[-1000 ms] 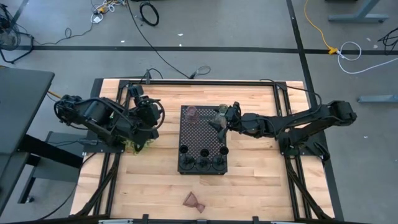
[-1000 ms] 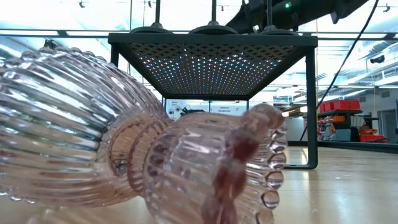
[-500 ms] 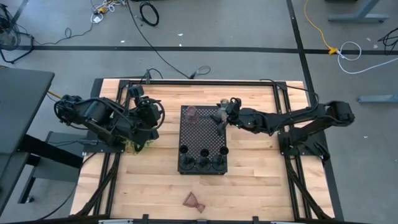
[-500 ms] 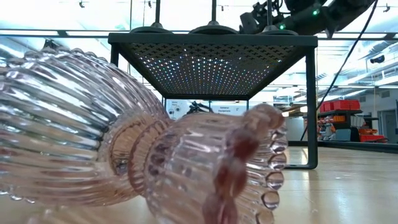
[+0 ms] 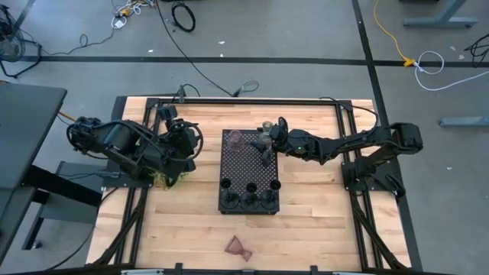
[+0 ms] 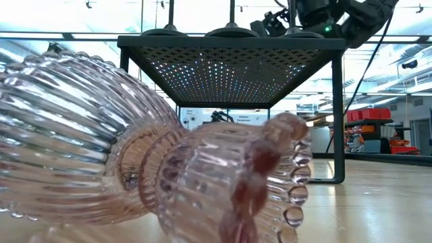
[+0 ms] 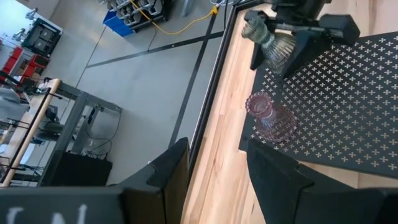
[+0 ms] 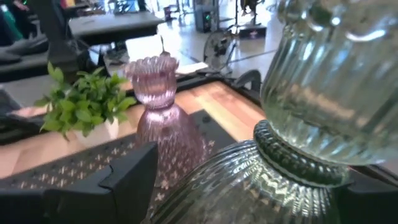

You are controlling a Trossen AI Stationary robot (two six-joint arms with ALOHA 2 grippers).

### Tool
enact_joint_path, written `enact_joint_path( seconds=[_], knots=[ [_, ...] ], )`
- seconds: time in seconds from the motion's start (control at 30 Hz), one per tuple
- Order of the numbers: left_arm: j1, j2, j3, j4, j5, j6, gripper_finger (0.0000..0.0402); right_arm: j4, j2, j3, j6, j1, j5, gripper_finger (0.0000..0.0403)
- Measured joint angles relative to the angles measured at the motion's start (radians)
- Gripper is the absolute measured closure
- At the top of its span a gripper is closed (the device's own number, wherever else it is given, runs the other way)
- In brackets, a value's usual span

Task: Pick & Place candle stick holders
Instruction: Put the green glass candle holder on the shelf

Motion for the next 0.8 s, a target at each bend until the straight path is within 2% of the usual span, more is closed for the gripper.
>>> enact_joint_path(
  seconds=[0.33, 0.8],
  knots=[
    [0.000, 0.000, 0.000, 0.003, 0.004, 0.003, 0.0236, 0.012, 0.050, 0.000, -0.067, -0.029, -0.163, 0.0108],
    [0.000, 0.000, 0.000, 0.017, 0.005, 0.011, 0.0236, 0.093, 0.138, 0.024, -0.082, -0.039, -0.191, 0.0108]
  ],
)
